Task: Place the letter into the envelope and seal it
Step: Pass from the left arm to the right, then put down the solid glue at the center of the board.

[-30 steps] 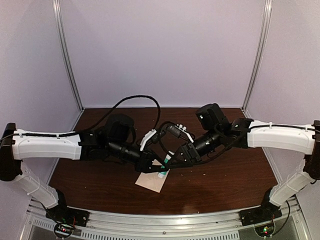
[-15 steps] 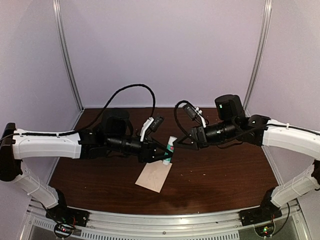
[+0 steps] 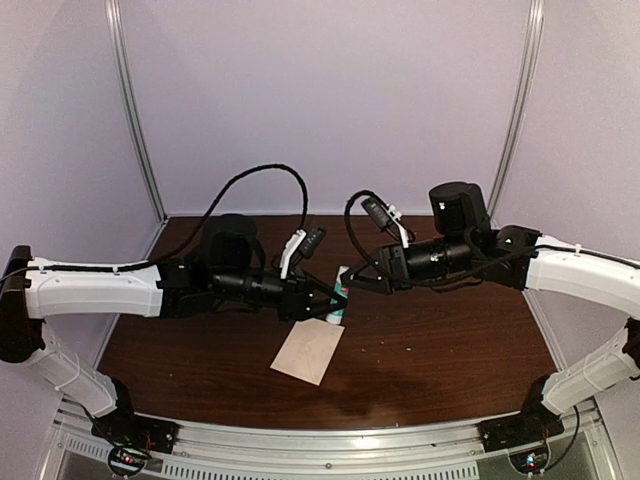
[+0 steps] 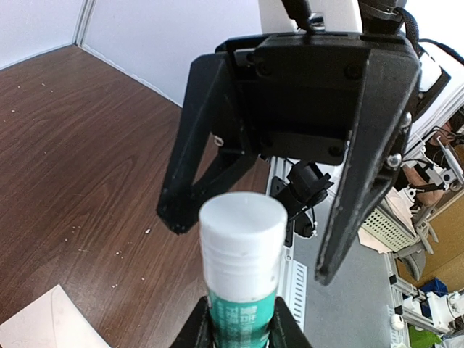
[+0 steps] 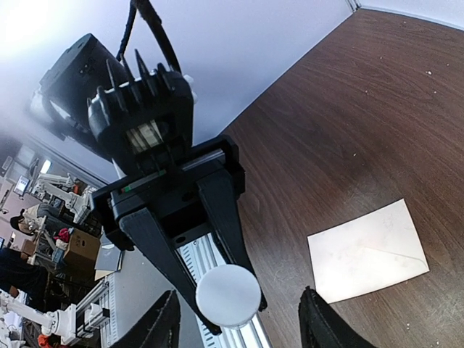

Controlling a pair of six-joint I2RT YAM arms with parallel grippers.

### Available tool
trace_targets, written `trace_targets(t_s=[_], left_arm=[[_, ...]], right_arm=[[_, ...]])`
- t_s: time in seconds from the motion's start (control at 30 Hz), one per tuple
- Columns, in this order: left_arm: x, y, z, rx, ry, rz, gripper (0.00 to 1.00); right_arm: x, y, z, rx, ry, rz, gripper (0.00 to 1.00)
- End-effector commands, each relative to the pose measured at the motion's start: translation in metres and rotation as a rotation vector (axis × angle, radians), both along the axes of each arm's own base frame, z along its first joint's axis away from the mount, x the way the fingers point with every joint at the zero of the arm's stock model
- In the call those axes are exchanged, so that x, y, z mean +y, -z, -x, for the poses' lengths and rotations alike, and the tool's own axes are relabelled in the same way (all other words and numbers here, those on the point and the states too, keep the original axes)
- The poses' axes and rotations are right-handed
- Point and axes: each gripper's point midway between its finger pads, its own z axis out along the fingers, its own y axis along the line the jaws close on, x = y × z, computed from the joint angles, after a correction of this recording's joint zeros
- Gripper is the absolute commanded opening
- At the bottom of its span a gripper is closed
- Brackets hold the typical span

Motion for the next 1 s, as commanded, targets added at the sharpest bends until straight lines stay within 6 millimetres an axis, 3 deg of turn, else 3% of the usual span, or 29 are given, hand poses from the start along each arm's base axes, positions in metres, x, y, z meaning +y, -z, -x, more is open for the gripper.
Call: trace_targets(t_s=[0.0, 0.47, 0.57, 0.63, 0.7, 0.8, 0.97], left_arm=[[-0.004, -0.017, -0.006, -0.034, -0.013, 0.061, 0.00], [-0.004, -0.013, -0.008, -0.029, -0.024, 0.052, 0.00], [-0.002, -0.008, -0.017, -0.025, -0.079, 0.027, 0.17], [0.004, -0.003, -0.028, -0.022, -0.148, -0.007, 0.33], [0.015, 0.005, -0.044, -0.009, -0.231, -0.041, 0.49], [0.045, 0.019, -0.072, 0.020, -0.391, -0.084, 0.62], [0.127, 0.046, -0.118, 0.098, -0.663, -0.096, 0.70]], right_arm=[[0.011, -0.014, -0.001, -0.045, -0.014, -0.031, 0.53], [0.016, -0.012, -0.003, -0.043, -0.005, -0.033, 0.14], [0.010, -0.007, -0.016, -0.070, 0.074, 0.008, 0.11], [0.001, 0.004, -0.033, -0.110, 0.172, 0.085, 0.09], [-0.016, 0.023, -0.056, -0.161, 0.302, 0.204, 0.08], [-0.049, 0.054, -0.091, -0.201, 0.488, 0.383, 0.06], [-0.106, 0.085, -0.145, -0.252, 0.746, 0.509, 0.06]])
